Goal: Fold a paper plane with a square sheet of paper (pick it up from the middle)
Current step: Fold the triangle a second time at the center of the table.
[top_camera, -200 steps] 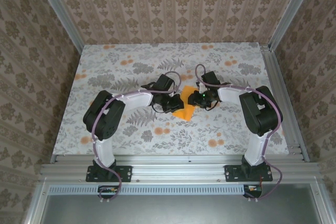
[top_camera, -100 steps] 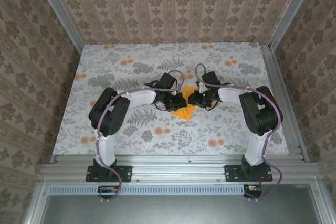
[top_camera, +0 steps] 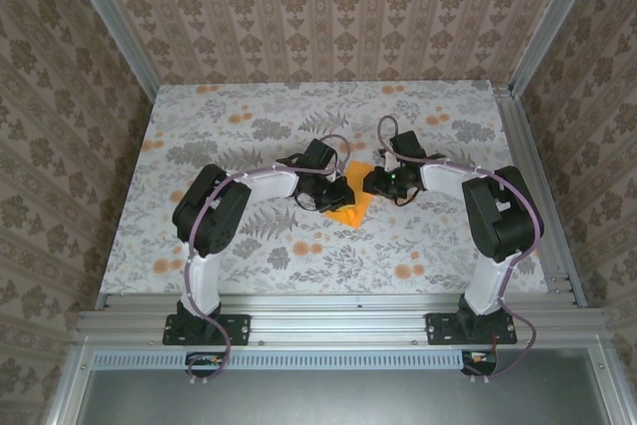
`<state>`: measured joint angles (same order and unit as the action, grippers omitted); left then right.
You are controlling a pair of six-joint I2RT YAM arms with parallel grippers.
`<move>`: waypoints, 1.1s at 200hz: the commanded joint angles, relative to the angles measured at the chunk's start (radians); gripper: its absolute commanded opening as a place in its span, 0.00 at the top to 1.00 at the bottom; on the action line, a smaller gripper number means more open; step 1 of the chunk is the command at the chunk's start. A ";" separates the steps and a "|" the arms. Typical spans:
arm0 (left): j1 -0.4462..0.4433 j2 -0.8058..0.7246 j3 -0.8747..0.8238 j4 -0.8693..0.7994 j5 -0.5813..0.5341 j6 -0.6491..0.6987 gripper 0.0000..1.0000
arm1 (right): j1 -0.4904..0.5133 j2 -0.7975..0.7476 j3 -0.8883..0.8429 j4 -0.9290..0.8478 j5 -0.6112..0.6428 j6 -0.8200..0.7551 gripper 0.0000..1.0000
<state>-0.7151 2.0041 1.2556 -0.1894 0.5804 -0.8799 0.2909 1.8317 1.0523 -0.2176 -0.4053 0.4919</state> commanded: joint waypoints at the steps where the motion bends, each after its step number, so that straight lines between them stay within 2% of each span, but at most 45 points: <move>1: -0.007 0.019 0.032 0.004 0.019 -0.005 0.88 | -0.009 0.010 0.026 -0.069 0.055 -0.026 0.65; 117: -0.010 0.047 0.081 0.001 0.024 -0.012 0.88 | -0.016 0.106 0.083 -0.076 0.030 -0.051 0.67; 176: -0.011 -0.040 0.003 -0.050 -0.006 0.012 0.88 | 0.001 0.106 0.066 -0.054 -0.025 -0.047 0.70; 220: -0.009 -0.111 -0.062 -0.082 -0.034 0.024 0.89 | 0.035 0.048 0.043 -0.046 -0.037 -0.032 0.69</move>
<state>-0.7197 1.9591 1.2236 -0.2256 0.5648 -0.8791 0.3031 1.9121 1.1172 -0.2504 -0.4244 0.4625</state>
